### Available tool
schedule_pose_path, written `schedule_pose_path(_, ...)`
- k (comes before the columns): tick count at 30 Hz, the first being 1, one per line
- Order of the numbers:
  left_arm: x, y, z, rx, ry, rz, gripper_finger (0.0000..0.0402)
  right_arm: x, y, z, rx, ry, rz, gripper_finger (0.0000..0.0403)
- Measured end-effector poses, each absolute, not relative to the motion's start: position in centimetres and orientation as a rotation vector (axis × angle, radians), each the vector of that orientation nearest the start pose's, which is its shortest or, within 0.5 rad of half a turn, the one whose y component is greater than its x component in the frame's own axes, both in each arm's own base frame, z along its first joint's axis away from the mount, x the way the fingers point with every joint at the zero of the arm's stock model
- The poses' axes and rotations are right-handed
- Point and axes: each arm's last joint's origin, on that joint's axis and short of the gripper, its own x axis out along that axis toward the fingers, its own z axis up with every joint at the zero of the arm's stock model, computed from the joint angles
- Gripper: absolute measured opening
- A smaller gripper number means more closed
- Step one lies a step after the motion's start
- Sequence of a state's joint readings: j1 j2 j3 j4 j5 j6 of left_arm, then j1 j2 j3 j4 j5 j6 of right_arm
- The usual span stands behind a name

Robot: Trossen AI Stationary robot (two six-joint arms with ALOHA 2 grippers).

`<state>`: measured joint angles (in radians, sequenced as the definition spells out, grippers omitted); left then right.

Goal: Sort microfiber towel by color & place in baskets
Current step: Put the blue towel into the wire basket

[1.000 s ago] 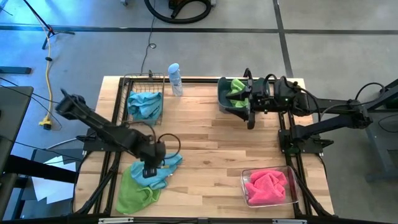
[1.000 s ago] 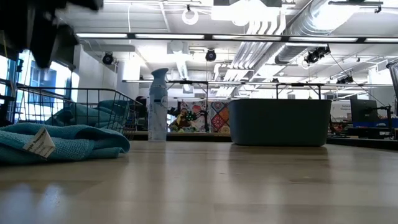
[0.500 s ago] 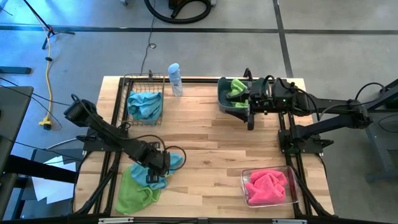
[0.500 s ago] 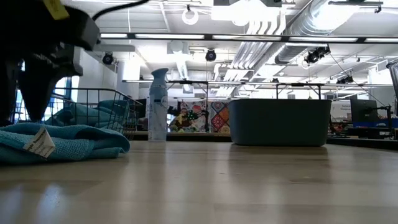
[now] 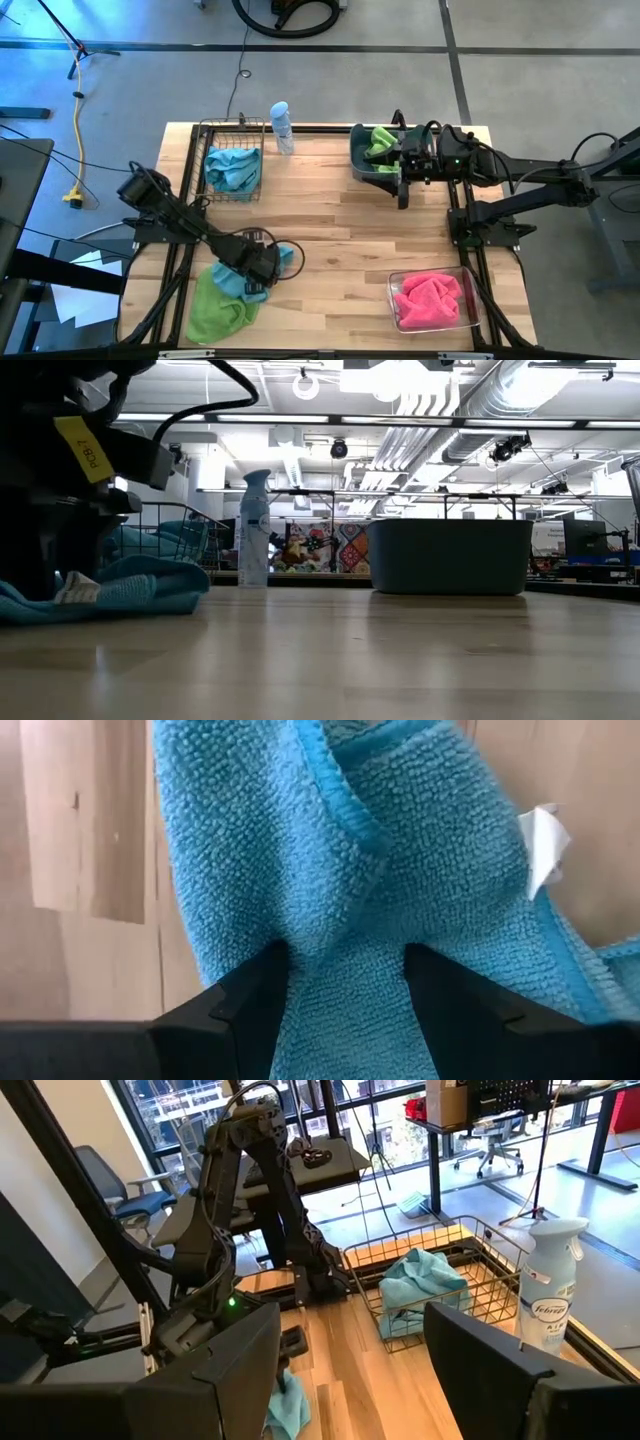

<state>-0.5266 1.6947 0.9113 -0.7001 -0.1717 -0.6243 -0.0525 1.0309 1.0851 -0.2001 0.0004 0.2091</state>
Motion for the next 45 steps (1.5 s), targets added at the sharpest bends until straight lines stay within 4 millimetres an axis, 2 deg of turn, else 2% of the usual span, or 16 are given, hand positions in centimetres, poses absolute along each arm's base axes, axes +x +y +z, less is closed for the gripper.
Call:
schedule_pose_path(4,24.4,-13.6,13.7,-0.009,1.398,0.151,0.0160,22.1,-1.2,38.9,0.214,0.140,-0.068,0.0243)
schedule_pose_path(6,24.4,-13.6,13.8,-0.015,1.392,0.146,0.0117,22.1,-1.2,38.9,0.229,0.139,-0.069,0.0243)
schedule_pose_path(9,24.3,-13.6,14.0,-0.029,1.393,0.122,0.0031,22.1,-1.2,38.9,0.231,0.139,-0.069,0.0243)
schedule_pose_path(10,24.3,-13.6,14.2,-0.038,1.396,0.108,0.0016,22.1,-1.2,38.9,0.231,0.139,-0.069,0.0243)
schedule_pose_path(13,24.1,-13.5,15.1,-0.064,1.392,0.065,0.0011,22.1,-1.2,38.9,0.235,0.139,-0.070,0.0243)
schedule_pose_path(16,23.9,-13.0,16.9,-0.083,1.336,0.023,0.0003,22.1,-1.2,38.9,0.238,0.139,-0.070,0.0243)
schedule_pose_path(33,20.0,-8.3,30.1,-0.290,0.825,-0.094,0.0001,22.1,-1.2,38.9,0.238,0.138,-0.070,0.0243)
schedule_pose_path(36,20.5,-8.2,31.7,-0.261,0.791,-0.108,0.0000,22.1,-1.2,38.9,0.229,0.136,-0.083,0.0243)
schedule_pose_path(41,22.7,-7.9,33.6,-0.208,0.736,-0.098,0.0000,22.1,-1.3,39.0,0.227,0.121,-0.111,0.0243)
schedule_pose_path(45,24.1,-7.0,36.0,-0.167,0.634,-0.050,0.0000,22.1,-1.3,39.3,0.227,0.095,-0.109,0.0243)
